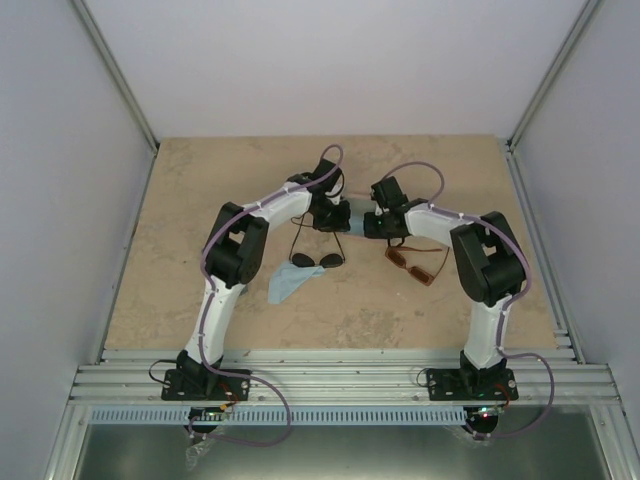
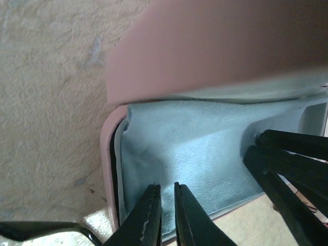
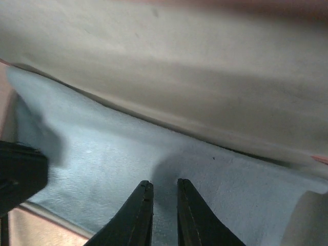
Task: Organize the sunglasses
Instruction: Place the glasses cleaning cloth in the sunglasses case.
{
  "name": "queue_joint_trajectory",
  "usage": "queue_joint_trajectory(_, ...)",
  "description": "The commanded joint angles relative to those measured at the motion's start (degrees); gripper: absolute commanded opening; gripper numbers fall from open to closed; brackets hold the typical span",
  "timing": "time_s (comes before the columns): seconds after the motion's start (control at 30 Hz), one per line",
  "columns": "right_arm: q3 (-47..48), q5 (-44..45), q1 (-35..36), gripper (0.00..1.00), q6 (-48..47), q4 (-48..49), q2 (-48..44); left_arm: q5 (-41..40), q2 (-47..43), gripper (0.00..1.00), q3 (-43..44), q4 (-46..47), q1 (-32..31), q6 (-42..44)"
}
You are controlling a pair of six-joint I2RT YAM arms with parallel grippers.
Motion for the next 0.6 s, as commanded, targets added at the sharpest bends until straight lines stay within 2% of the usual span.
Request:
queue_joint_trajectory(0.0, 0.5, -0.9, 0.1, 0.16, 0.1, 0.3, 2.7, -0.9, -1.0, 0.12, -0.3, -1.5, 0.0, 1.2)
queue_joint_trajectory(0.33, -0.2, 8.8, -0.7, 0.16, 3.5, -5.6, 0.8, -9.1, -3.1, 0.16, -0.6, -6.1, -0.4, 2.8)
queue_joint_trajectory(0.57, 1.1, 2.8, -0.9, 0.19, -0.6, -2.0, -3.7, -10.1, -7.0, 0.20, 2.0, -5.9, -0.4, 1.9)
